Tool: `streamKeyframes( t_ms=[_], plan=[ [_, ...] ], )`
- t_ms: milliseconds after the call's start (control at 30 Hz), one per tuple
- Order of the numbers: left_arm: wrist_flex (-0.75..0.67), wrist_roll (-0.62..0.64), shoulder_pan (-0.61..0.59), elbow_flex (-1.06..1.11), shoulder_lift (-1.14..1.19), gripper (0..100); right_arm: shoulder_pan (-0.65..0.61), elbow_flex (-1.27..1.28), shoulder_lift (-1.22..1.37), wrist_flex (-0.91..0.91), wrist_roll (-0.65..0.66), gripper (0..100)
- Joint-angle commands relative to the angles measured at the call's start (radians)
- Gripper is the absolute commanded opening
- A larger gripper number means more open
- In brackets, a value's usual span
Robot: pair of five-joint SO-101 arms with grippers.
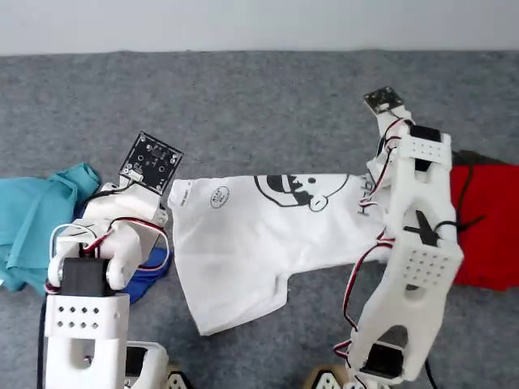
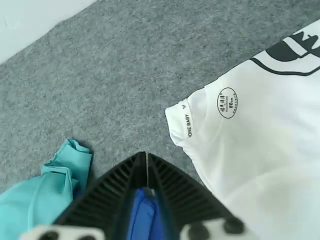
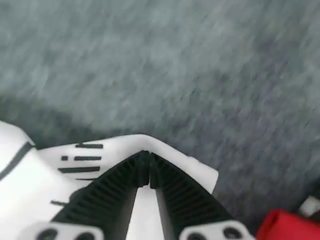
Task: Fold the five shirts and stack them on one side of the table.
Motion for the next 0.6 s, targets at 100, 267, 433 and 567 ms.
streamKeyframes(
  t_ms=[100,267,433,567],
  plan=[
    [0.008,-0.038,-0.011,-0.022,-0.018,1,0.007,-0.393,0.056,0.127,-0.015,0.9],
    [0.018,-0.087,-0.011,-0.036,-0.018,1,-0.015,-0.580,0.064,0.367,-0.015,0.9],
    [0.017,-0.087,-0.006,-0.041,-0.018,1,-0.019,-0.666,0.056,0.621,-0.017,1.2],
    [0.018,-0.087,-0.009,-0.038,-0.015,1,-0.007,-0.695,0.065,0.723,-0.018,4.6]
  ],
)
